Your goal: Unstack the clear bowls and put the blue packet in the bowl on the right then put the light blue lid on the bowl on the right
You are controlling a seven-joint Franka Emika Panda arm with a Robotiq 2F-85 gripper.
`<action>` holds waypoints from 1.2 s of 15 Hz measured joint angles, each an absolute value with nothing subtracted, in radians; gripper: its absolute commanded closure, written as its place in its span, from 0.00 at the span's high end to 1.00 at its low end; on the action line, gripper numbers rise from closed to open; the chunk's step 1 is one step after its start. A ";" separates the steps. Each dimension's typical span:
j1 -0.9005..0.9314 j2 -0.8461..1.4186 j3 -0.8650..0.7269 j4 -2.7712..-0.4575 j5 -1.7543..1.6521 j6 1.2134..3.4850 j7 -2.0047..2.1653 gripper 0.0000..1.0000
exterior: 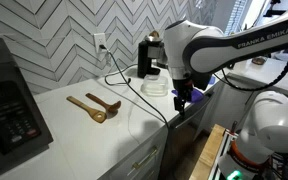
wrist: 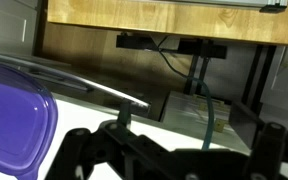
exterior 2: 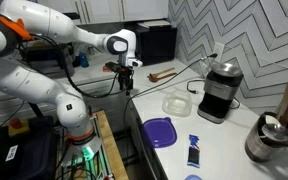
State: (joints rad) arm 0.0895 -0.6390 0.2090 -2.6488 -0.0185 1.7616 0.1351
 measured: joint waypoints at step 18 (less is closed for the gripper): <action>0.054 -0.535 0.013 -2.446 -0.249 1.816 -0.224 1.00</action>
